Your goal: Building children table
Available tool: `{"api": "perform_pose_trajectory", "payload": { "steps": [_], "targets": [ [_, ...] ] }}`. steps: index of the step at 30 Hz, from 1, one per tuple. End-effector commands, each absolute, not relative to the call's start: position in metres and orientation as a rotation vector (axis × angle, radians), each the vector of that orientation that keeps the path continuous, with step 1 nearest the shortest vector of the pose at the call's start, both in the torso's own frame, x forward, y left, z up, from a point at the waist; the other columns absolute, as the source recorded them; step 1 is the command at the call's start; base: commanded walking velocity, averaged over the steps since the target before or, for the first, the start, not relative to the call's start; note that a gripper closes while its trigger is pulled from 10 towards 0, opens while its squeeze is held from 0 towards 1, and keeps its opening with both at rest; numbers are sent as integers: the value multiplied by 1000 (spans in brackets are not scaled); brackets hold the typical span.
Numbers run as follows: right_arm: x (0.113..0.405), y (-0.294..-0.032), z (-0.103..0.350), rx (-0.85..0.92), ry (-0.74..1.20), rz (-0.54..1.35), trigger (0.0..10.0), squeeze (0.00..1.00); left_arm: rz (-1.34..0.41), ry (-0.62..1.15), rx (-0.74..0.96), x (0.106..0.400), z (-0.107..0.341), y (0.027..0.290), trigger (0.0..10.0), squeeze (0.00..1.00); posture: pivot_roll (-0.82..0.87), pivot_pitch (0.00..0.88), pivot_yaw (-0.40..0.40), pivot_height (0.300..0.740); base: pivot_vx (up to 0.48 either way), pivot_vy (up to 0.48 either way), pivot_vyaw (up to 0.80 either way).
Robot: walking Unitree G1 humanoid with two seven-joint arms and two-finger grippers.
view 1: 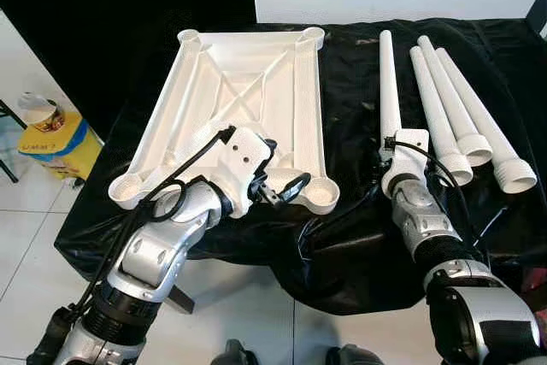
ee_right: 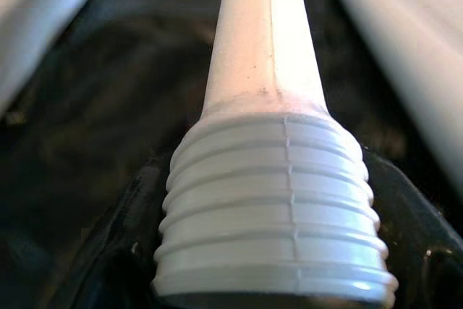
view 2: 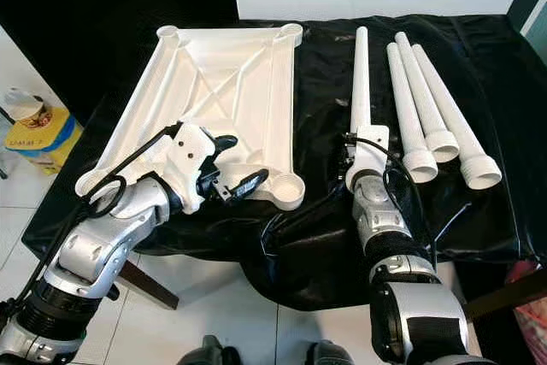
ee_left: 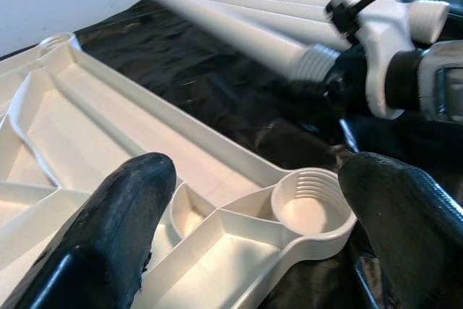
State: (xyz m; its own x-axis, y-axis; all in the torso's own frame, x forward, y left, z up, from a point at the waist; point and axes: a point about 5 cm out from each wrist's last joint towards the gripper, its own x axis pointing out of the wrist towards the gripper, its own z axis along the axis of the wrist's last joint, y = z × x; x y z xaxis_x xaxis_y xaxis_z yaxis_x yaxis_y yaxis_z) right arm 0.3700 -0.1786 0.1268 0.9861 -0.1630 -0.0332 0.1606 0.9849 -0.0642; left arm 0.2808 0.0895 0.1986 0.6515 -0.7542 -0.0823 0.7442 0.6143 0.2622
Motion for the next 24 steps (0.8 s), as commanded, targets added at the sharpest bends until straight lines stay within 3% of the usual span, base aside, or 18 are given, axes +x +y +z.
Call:
{"api": "perform_pose_trajectory", "payload": {
  "steps": [1, 9, 24],
  "targets": [
    [368, -177, 132, -71, -19, -170, 10000, 0, -761, -45, 292, 288, 198, 96, 10000, 0, 48, 64, -1, 740, 0, 0, 0],
    [362, -180, 158, -86, -218, -166, 10000, 0, -694, -62, 203, 298, 207, 109, 10000, 0, 46, 64, -4, 740, 0, 0, 0],
    [337, -172, 188, 16, -483, 22, 10000, 0, -758, -51, 64, 310, 212, 107, 10000, 0, 3, 55, 7, 740, 0, 0, 0]
  ]
}}
